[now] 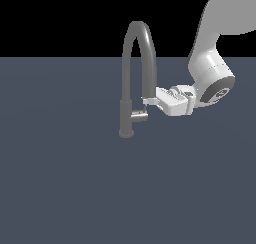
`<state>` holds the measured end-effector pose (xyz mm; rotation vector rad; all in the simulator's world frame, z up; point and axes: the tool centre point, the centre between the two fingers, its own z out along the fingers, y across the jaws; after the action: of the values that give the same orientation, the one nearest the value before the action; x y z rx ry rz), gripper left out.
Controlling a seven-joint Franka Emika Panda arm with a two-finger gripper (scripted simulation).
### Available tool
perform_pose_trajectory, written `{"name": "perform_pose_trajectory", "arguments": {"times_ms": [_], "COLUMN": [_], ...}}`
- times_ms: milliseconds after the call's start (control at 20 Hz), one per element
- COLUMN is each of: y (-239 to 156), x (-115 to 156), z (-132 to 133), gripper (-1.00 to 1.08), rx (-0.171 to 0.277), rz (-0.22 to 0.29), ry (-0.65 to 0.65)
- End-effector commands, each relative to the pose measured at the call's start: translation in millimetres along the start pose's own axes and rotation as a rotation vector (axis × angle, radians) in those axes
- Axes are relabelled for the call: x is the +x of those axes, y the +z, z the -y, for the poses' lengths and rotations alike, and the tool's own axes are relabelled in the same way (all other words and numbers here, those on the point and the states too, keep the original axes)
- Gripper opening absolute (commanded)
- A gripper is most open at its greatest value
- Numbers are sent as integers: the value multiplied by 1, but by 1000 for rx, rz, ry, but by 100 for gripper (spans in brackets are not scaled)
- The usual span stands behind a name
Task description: Turn on the faucet by rotating a designated handle.
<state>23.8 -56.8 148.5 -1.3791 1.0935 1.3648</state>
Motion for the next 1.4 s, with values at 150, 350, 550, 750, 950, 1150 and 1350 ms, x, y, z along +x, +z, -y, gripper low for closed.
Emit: {"name": "perform_pose_trajectory", "arguments": {"times_ms": [150,350,550,750,950,1150,1350], "y": [0,0,0,0,0,0,0], "x": [6,14,21,30,49,48,73], "z": [-10,-24,-36,-38,-50,-43,-48], "gripper": [-100,-100,-100,-100,-100,-100,-100], "rx": [-1,-2,-3,-4,-4,-7,-5], "rz": [2,4,6,3,5,2,5], "ry": [3,7,10,0,10,-10,5]}}
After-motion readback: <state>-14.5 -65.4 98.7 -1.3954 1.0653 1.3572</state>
